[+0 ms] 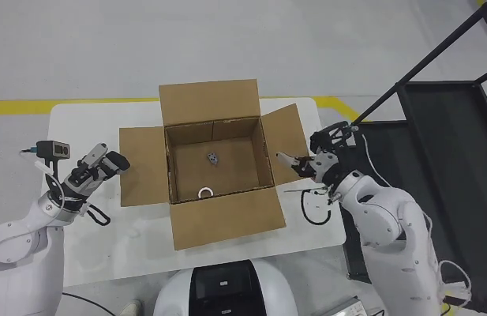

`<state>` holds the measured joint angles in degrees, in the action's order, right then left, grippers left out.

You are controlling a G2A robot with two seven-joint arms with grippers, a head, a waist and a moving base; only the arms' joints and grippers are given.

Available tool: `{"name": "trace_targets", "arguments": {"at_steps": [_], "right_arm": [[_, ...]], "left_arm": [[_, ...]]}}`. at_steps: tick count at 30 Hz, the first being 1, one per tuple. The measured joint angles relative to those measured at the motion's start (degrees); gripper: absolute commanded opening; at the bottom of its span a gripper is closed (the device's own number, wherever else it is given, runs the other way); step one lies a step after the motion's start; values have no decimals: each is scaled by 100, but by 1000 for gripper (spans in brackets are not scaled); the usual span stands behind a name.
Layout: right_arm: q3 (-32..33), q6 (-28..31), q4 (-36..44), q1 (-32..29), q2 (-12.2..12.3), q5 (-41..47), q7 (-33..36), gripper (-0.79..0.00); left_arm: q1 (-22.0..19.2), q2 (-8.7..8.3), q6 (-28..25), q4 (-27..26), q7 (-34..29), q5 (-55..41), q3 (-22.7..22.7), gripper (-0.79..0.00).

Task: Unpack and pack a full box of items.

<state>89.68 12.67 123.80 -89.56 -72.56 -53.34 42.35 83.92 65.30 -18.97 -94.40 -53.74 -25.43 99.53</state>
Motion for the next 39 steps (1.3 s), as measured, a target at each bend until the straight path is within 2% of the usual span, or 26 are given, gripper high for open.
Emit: {"name": "trace_targets", "arguments": {"at_steps": [3,8,17,20,37,39], "right_arm": [[-604,21,-164,346,-4,-296,383,0],[-1636,-318,-869,1017,-76,-653,868,0],[-2702,-667,-2260,1973,-238,-552,1122,0],[-2810,-804,-2549,2194,-278,-410,1144,0],[-2810,-804,-2547,2196,-278,-409,1141,0],[-2919,-669,-2620,2303,-298,-330,1142,0]], "left_arm": [[0,0,0,0,0,0,0,0],[0,0,0,0,0,0,0,0],[0,0,0,0,0,0,0,0],[0,0,0,0,0,0,0,0],[0,0,0,0,0,0,0,0],[0,0,0,0,0,0,0,0]]}}
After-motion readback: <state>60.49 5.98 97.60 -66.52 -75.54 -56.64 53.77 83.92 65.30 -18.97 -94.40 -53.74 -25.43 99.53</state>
